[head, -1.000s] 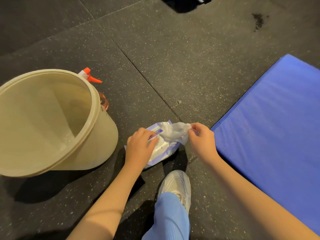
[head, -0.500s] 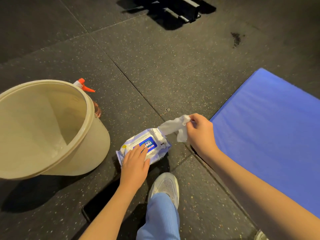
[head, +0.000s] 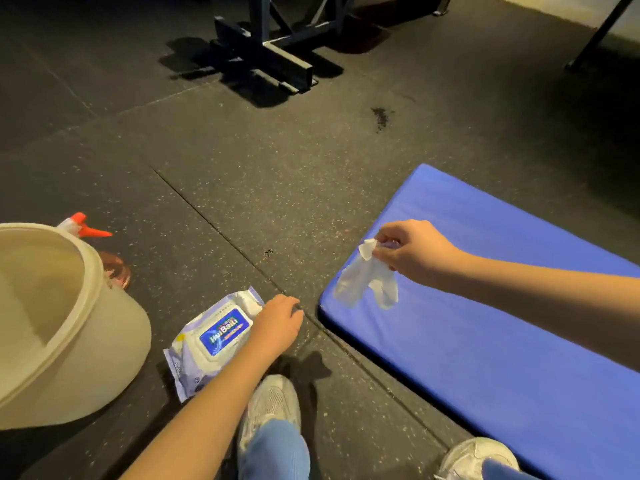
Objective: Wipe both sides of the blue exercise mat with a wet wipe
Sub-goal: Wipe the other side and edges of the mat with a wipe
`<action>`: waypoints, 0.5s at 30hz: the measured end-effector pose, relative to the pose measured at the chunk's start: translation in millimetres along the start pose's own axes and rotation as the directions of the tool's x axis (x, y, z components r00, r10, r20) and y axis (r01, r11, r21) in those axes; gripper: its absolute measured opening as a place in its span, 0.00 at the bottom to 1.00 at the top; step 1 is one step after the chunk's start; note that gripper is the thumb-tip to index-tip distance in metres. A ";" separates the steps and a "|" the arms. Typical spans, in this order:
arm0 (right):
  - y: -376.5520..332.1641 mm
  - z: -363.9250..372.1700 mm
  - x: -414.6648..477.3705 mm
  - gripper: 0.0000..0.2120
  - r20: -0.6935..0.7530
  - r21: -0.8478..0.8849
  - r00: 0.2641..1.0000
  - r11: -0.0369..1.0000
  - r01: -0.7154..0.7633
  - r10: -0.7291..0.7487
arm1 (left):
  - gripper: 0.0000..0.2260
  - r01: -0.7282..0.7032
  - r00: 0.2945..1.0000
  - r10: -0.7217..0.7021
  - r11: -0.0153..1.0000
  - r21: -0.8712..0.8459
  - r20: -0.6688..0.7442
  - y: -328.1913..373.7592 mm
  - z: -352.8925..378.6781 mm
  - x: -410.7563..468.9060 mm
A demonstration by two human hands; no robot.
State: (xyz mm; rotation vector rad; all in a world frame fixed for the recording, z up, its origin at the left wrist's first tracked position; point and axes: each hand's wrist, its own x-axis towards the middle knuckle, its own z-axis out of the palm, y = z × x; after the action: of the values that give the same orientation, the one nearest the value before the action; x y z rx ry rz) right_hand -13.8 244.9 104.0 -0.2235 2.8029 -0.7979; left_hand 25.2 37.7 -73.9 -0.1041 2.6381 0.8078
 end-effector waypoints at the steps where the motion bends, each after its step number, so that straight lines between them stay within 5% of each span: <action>1: 12.4 -1.5 -2.0 0.08 -0.021 0.020 0.999 0.999 -0.034 0.035 | 0.17 -0.020 0.998 0.022 0.999 -0.040 0.052 10.3 8.4 6.8; 5: 72.0 16.8 -3.7 0.05 -0.096 0.157 0.974 0.969 -0.190 0.206 | 0.23 0.030 0.978 0.000 0.989 -0.142 0.207 38.0 40.7 32.9; 10: 134.2 72.0 -0.2 0.02 -0.144 0.235 0.931 0.925 -0.297 0.335 | 0.25 0.133 0.974 -0.117 0.988 -0.074 0.192 56.7 64.2 59.3; 15: 173.1 117.9 -4.9 0.08 -0.210 -0.035 0.947 0.966 -0.258 0.245 | 0.27 0.281 0.951 -0.260 0.953 -0.111 0.168 66.9 73.3 72.5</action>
State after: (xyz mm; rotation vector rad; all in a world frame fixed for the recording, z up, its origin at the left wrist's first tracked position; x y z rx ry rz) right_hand 5.5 332.5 -85.4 0.2171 2.9658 -0.7096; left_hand -29.4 136.7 -122.0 -0.4157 2.3577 0.8590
